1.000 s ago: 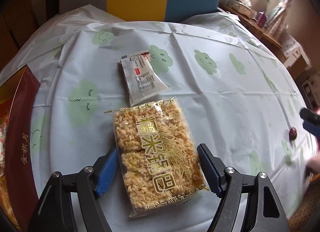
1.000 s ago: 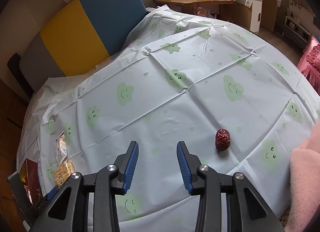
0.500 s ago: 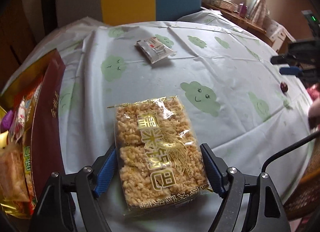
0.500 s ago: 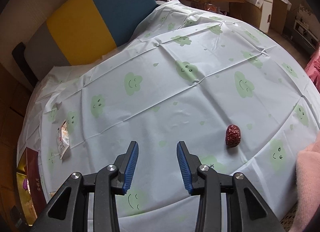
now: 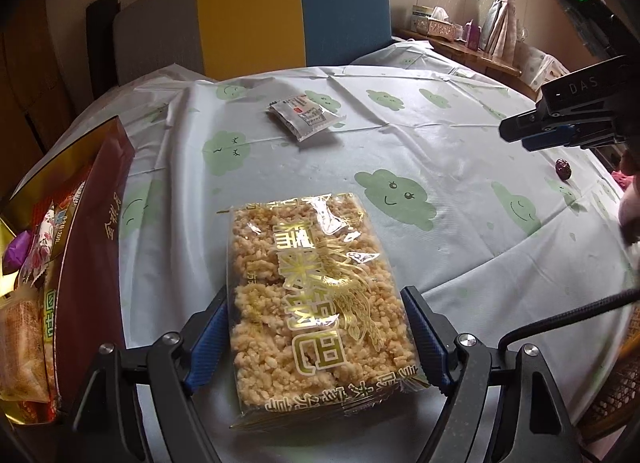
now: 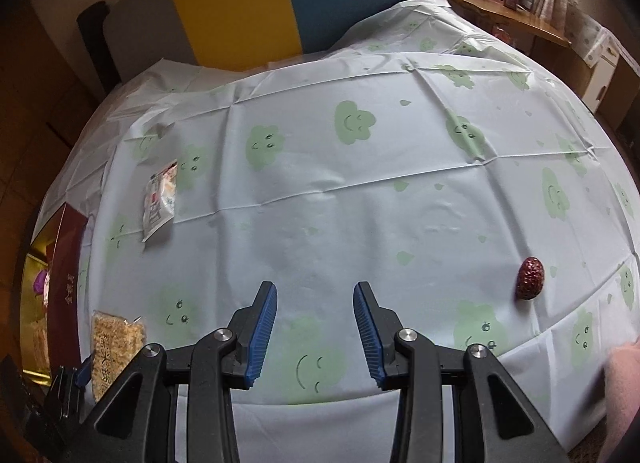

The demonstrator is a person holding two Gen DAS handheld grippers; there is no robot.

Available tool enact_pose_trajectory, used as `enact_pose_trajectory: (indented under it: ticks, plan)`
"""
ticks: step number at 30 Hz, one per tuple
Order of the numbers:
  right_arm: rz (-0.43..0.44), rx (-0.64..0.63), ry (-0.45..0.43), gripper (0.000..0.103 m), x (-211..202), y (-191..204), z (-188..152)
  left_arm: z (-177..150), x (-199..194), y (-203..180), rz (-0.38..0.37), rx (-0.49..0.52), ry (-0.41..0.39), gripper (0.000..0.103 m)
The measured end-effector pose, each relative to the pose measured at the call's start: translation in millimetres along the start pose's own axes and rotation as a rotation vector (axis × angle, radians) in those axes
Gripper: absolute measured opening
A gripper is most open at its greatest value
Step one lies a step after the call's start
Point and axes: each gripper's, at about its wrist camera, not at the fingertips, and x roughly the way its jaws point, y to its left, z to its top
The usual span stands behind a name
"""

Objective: Organize snacks

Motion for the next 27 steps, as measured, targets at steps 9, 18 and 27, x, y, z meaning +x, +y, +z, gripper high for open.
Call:
enact_pose_trajectory:
  ticks: [9,18,27]
  plan:
    - [0.132,-0.211,0.076,0.040,11,62,8,-3,-1,-2,-0.001,0.003,-0.040,0.082]
    - [0.186,-0.329,0.070,0.034,51,130,63,-4,-2,-1,-0.007,-0.001,-0.059,0.082]
    - [0.063,-0.401,0.110,0.034,111,172,87,-5,-3,-1,-0.011,-0.002,-0.068,0.083]
